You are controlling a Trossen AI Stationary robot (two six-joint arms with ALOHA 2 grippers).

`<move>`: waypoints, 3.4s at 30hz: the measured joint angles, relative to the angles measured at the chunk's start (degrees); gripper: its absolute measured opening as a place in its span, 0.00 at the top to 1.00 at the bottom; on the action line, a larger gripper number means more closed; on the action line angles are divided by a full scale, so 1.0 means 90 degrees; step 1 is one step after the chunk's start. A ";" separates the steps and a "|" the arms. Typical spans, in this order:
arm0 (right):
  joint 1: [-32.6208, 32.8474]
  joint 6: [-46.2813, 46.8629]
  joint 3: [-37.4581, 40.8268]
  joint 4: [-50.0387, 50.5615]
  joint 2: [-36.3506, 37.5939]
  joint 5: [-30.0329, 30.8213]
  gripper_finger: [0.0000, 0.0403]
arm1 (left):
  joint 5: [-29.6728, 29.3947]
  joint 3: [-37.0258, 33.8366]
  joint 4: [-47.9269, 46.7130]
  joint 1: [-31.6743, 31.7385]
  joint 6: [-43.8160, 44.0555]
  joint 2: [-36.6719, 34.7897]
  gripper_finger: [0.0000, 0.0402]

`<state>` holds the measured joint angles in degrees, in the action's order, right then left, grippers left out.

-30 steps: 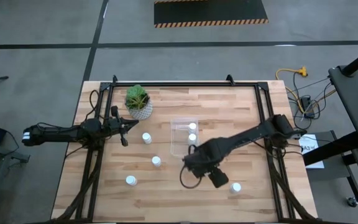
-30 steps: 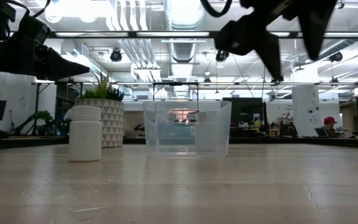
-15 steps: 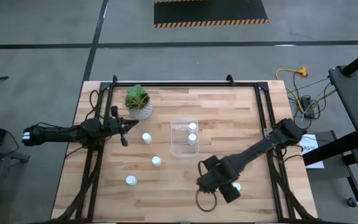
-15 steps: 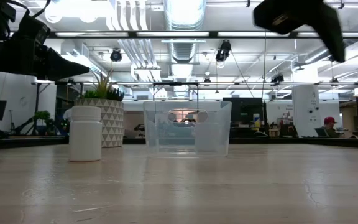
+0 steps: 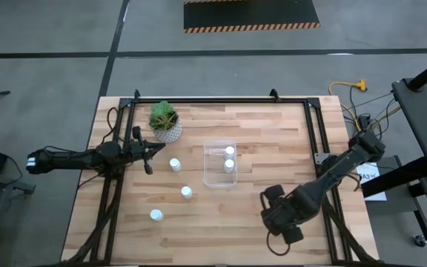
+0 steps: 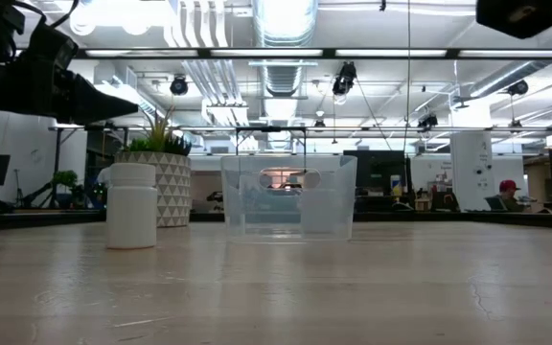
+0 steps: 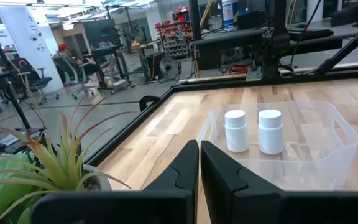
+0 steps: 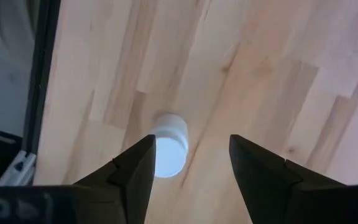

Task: Pick and place pill bottles into a basket
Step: Put the white pill bottle into the transparent container

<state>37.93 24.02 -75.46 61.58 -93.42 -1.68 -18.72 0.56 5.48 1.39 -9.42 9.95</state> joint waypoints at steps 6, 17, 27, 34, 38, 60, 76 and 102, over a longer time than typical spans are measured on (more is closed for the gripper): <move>0.0207 0.0301 0.0637 -0.0707 0.0332 -0.0007 0.52 | 0.0000 0.0000 0.0004 -0.0001 0.0000 0.0058 1.00; 0.0496 0.0674 0.0992 -0.0913 0.0186 -0.0005 0.52 | 0.0000 0.0000 0.0004 0.0000 0.0001 0.0054 1.00; 0.0552 0.0742 0.1078 -0.1037 0.0171 0.0030 0.52 | 0.0000 0.0000 0.0002 0.0000 0.0001 0.0057 1.00; 0.0564 0.0799 0.1267 -0.1296 0.0169 0.0036 0.52 | 0.0000 0.0000 0.0005 -0.0001 0.0000 0.0057 1.00; 0.0565 0.0842 0.1428 -0.1320 0.0169 0.0037 0.52 | 0.0000 0.0000 0.0006 0.0000 0.0001 0.0054 1.00; 0.0564 0.0884 0.1553 -0.1485 0.0169 0.0025 0.52 | 0.0000 0.0000 0.0004 0.0000 -0.0001 0.0069 1.00; 0.0564 0.0882 0.1761 -0.1749 0.0161 -0.0123 0.64 | 0.0000 0.0000 0.0002 -0.0001 0.0000 0.0070 1.00; -0.1542 -0.2025 0.1497 -0.1626 0.0775 0.0020 0.64 | 0.0002 0.0000 0.0004 0.0000 0.0000 0.0071 1.00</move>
<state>24.04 5.80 -61.99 46.95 -86.44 -1.50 -18.71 0.56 5.52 1.39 -9.42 10.59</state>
